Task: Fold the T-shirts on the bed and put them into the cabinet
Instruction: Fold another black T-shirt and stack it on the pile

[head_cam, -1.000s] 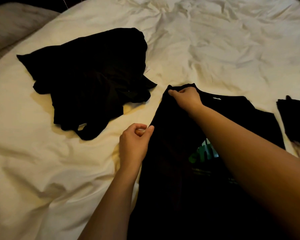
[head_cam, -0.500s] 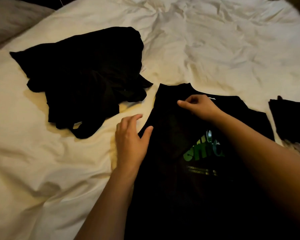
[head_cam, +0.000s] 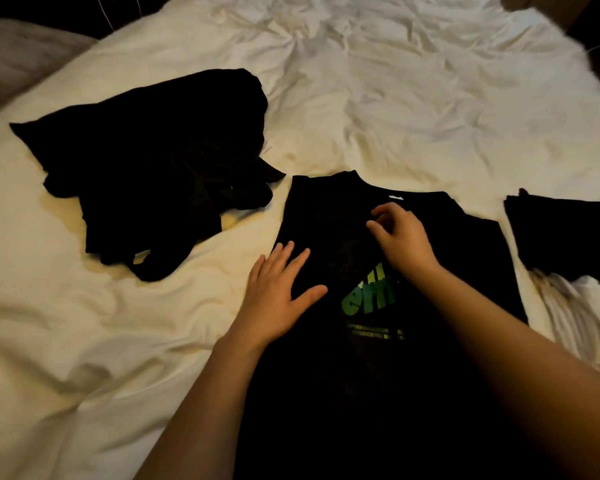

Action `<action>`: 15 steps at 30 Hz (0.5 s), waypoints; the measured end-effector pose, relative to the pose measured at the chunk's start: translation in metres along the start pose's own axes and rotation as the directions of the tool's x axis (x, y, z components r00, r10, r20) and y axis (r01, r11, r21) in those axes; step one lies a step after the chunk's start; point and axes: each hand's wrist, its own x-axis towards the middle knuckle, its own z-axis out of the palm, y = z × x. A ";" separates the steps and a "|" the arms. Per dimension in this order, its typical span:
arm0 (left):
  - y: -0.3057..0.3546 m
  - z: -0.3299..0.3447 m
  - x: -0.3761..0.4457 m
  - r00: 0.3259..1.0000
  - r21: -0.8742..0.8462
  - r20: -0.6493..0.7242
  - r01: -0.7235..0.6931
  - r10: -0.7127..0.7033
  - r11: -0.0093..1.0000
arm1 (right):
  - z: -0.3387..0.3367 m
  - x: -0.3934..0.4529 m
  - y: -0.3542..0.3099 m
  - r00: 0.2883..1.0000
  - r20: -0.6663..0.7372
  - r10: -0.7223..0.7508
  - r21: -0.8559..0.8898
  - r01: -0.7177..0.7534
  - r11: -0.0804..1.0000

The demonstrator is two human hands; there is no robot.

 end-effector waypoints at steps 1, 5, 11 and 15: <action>0.000 -0.001 -0.001 1.000 -0.003 0.002 0.003 -0.003 1.000 | -0.002 -0.013 0.001 0.997 -0.070 -0.039 -0.014 0.038 0.999; 0.008 -0.006 -0.013 0.999 0.057 0.032 0.033 -0.035 0.998 | -0.010 -0.073 0.011 0.980 -0.136 -0.142 -0.030 0.140 0.990; 0.037 -0.012 -0.053 0.984 0.188 0.108 0.119 -0.141 0.975 | -0.012 -0.157 0.024 0.993 -0.050 -0.105 -0.004 0.105 0.995; 0.056 -0.003 -0.090 0.971 0.293 0.131 0.153 -0.198 0.944 | -0.014 -0.202 0.026 0.995 0.011 -0.100 -0.007 0.100 0.995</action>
